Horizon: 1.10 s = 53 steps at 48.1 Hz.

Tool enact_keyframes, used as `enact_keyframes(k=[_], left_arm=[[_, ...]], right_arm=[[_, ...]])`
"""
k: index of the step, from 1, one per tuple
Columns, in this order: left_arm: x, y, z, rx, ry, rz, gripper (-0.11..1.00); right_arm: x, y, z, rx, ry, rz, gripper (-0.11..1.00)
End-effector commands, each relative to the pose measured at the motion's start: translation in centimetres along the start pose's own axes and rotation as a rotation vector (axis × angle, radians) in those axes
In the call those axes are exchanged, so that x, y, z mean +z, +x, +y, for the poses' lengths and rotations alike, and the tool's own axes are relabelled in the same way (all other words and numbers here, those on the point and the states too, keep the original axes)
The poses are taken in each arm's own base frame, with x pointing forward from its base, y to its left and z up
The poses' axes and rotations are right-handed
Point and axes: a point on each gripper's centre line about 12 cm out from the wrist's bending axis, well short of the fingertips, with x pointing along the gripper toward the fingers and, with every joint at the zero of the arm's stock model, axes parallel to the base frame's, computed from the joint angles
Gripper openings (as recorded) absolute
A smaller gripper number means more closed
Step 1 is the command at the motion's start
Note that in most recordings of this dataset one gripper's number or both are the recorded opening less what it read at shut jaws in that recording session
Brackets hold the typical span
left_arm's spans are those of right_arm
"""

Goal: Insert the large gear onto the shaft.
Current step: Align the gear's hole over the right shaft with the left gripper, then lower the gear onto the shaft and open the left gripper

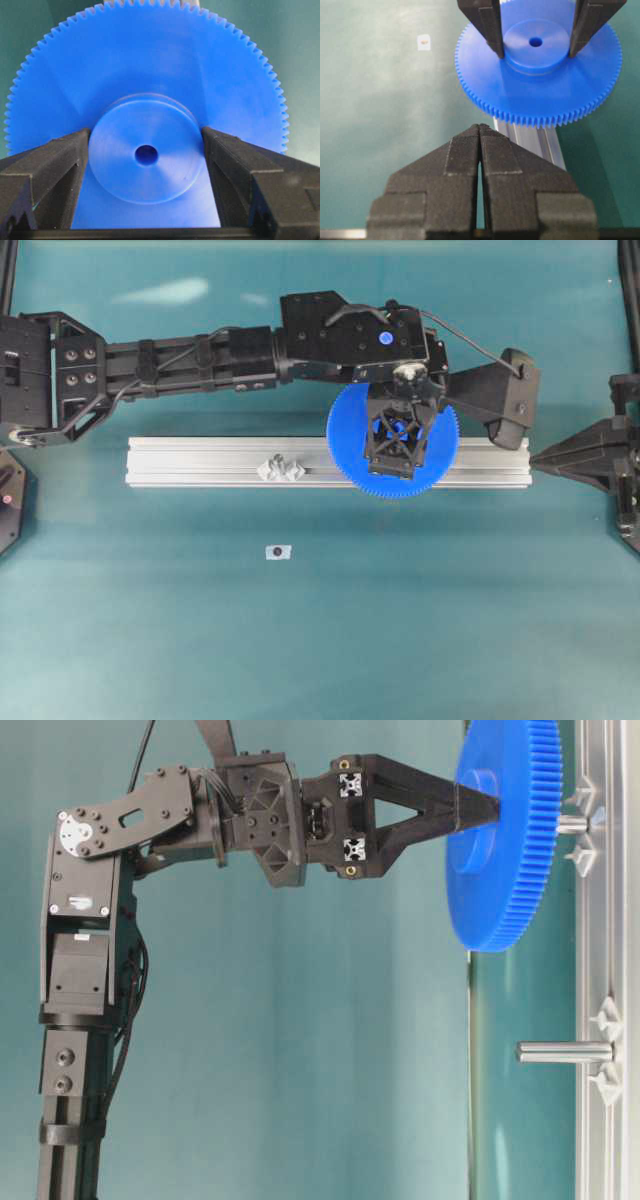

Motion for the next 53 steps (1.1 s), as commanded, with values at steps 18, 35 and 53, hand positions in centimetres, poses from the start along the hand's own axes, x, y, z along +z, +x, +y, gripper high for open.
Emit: enact_keyframes(k=[18,35,53], left_arm=[[0.7,-3.0,1.2,0.043,-0.016,-0.09,0.79],[0.9,-4.2,0.4,0.044,-0.009,-0.111,0.82],[1.2,-5.2,-0.2,0.043,-0.044,-0.13,0.83]], right_arm=[[0.5,0.0,0.1,0.001,0.009,-0.009,0.02],[0.5,0.0,0.0,0.0,0.008,-0.011,0.02],[0.5,0.0,0.1,0.001,0.009,-0.011,0.02]])
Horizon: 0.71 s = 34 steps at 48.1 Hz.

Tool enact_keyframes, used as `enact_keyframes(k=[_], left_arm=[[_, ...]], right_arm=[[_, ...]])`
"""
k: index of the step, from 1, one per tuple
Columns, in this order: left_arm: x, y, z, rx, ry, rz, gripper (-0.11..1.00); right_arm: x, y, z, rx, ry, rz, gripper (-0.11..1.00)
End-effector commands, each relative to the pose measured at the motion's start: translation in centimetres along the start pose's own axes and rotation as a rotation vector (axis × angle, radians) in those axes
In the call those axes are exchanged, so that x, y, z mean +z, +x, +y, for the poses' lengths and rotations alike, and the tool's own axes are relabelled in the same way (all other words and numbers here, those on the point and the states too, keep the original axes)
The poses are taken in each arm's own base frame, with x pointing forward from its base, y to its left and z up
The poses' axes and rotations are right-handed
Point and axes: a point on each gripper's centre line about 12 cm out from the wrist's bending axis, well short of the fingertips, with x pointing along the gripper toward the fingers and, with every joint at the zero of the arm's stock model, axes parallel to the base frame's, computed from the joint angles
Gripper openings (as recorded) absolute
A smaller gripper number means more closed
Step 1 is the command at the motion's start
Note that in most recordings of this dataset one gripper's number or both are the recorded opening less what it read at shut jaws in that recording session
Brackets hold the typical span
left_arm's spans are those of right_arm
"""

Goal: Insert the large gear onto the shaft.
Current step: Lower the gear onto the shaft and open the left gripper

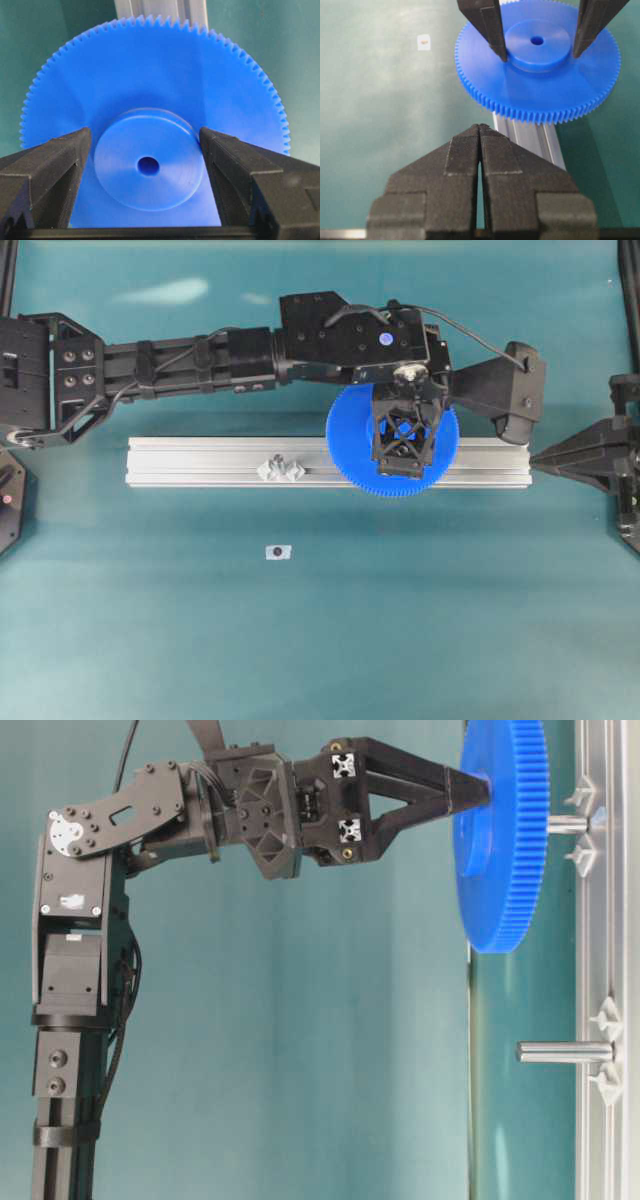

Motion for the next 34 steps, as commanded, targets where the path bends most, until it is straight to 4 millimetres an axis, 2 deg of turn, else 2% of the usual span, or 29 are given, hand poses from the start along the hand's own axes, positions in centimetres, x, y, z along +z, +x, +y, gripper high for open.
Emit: enact_keyframes(k=[1,6,15,34], left_arm=[[0.8,-4.5,0.2,0.031,0.001,-0.097,0.83],[1.1,-4.9,0.1,0.035,0.003,-0.11,0.83],[2.3,-7.4,-0.5,0.047,0.016,-0.169,0.83],[3.7,-9.2,-0.3,0.054,0.003,-0.204,0.83]], right_arm=[[0.5,0.0,0.1,0.001,0.009,-0.011,0.02],[0.5,0.0,0.1,0.001,0.009,-0.011,0.02],[0.5,0.0,0.0,0.0,0.01,-0.011,0.02],[0.4,0.0,0.0,0.001,0.009,-0.011,0.02]])
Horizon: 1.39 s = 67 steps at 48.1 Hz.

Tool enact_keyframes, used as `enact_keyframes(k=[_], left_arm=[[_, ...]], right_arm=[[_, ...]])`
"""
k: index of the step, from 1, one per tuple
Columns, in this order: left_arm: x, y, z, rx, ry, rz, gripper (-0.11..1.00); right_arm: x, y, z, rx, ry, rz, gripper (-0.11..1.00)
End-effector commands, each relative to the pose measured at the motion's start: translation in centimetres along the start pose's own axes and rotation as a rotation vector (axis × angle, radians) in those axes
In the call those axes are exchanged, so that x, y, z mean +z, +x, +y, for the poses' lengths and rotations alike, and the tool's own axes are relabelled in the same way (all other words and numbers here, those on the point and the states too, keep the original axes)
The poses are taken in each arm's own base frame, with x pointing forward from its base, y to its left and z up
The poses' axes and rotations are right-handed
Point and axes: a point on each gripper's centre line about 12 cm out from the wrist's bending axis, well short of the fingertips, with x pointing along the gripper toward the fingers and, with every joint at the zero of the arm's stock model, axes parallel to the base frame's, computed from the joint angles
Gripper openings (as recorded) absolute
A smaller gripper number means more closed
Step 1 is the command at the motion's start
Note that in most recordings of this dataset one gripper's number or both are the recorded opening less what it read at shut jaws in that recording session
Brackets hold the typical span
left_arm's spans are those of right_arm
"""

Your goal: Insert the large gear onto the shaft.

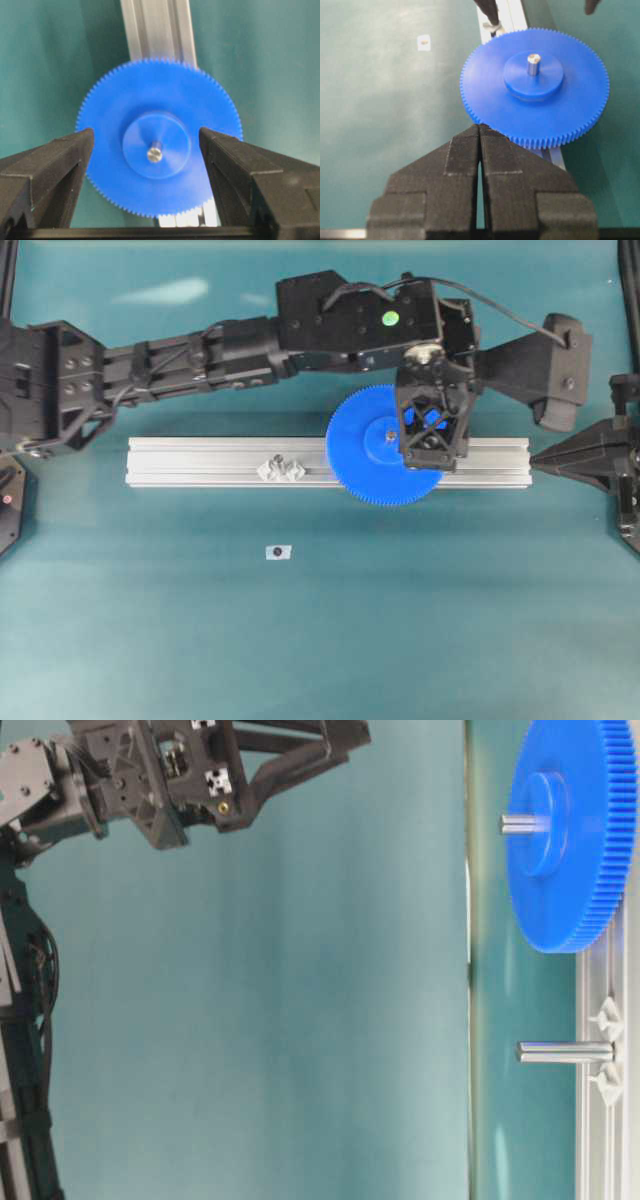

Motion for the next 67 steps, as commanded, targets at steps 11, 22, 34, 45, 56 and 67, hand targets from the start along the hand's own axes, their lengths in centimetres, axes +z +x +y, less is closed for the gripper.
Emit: enact_keyframes(k=[11,22,34,45,56,67], left_arm=[[0.8,-2.7,0.3,0.01,-0.012,-0.026,0.83],[-0.2,-2.5,0.5,-0.007,-0.075,0.048,0.83],[-1.2,-5.4,3.0,0.016,-0.127,0.039,0.83],[-2.8,-7.7,3.7,0.025,-0.148,0.068,0.83],[-5.3,-7.3,2.6,0.02,-0.18,0.082,0.82],[-5.5,-8.0,0.8,0.043,-0.153,-0.078,0.81]], right_arm=[[0.4,0.0,0.0,0.0,0.01,-0.011,0.02],[0.5,0.0,0.0,0.0,0.01,-0.014,0.02],[0.6,-0.3,0.1,0.002,0.009,-0.015,0.02],[0.5,-0.5,0.0,0.001,0.011,-0.009,0.02],[0.4,-0.6,0.1,0.003,0.012,-0.012,0.02],[0.3,-0.6,0.1,0.003,0.017,-0.011,0.02]])
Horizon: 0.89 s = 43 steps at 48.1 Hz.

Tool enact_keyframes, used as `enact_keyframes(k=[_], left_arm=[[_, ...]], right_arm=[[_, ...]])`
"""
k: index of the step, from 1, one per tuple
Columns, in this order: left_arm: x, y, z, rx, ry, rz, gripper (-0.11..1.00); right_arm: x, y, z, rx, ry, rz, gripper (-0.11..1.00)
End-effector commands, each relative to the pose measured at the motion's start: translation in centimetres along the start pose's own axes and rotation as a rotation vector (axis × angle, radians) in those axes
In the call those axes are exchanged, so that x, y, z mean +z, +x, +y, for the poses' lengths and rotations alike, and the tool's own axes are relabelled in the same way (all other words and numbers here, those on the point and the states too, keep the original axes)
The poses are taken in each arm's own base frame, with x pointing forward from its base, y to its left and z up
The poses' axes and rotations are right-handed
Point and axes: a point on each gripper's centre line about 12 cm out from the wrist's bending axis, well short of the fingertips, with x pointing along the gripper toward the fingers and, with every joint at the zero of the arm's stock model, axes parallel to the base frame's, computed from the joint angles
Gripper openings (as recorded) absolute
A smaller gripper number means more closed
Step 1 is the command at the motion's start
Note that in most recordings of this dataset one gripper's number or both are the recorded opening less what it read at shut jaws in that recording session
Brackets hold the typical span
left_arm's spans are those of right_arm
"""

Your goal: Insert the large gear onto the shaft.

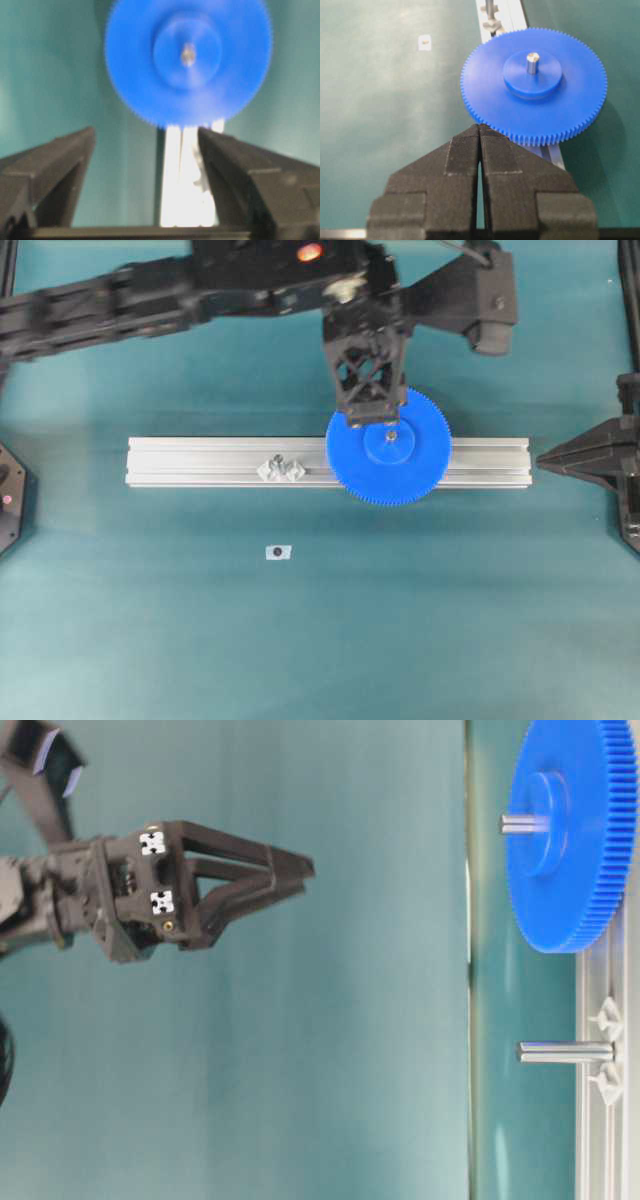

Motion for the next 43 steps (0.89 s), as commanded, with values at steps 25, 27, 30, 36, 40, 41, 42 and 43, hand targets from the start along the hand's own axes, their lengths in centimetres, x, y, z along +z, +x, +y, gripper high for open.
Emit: enact_keyframes(k=[25,27,30,36,40,41,42,43], left_arm=[[0.0,-2.0,-2.8,-0.003,0.04,-0.187,0.8],[-0.2,-2.0,-2.8,-0.003,0.038,-0.187,0.8],[-0.5,-2.0,-3.0,-0.006,0.036,-0.193,0.8],[-0.6,-2.2,-3.3,-0.008,0.033,-0.24,0.8],[-0.7,-2.2,-3.5,-0.009,0.017,-0.275,0.8],[-0.7,-2.2,-3.5,-0.01,0.01,-0.282,0.8],[-0.8,-2.1,-3.5,-0.01,0.005,-0.285,0.8],[-0.9,-2.0,-3.6,-0.012,0.001,-0.285,0.8]], right_arm=[[0.3,0.0,0.0,-0.001,0.045,-0.006,0.02],[0.3,0.0,0.0,0.001,0.046,-0.005,0.02],[0.3,0.0,0.0,0.0,0.045,-0.006,0.02],[0.3,0.0,0.0,0.001,0.046,-0.006,0.02],[0.3,0.0,0.0,0.0,0.045,-0.006,0.02],[0.4,0.0,0.0,0.0,0.047,-0.008,0.02],[0.3,0.0,0.0,0.001,0.046,-0.006,0.02],[0.3,0.0,0.0,-0.001,0.047,-0.006,0.02]])
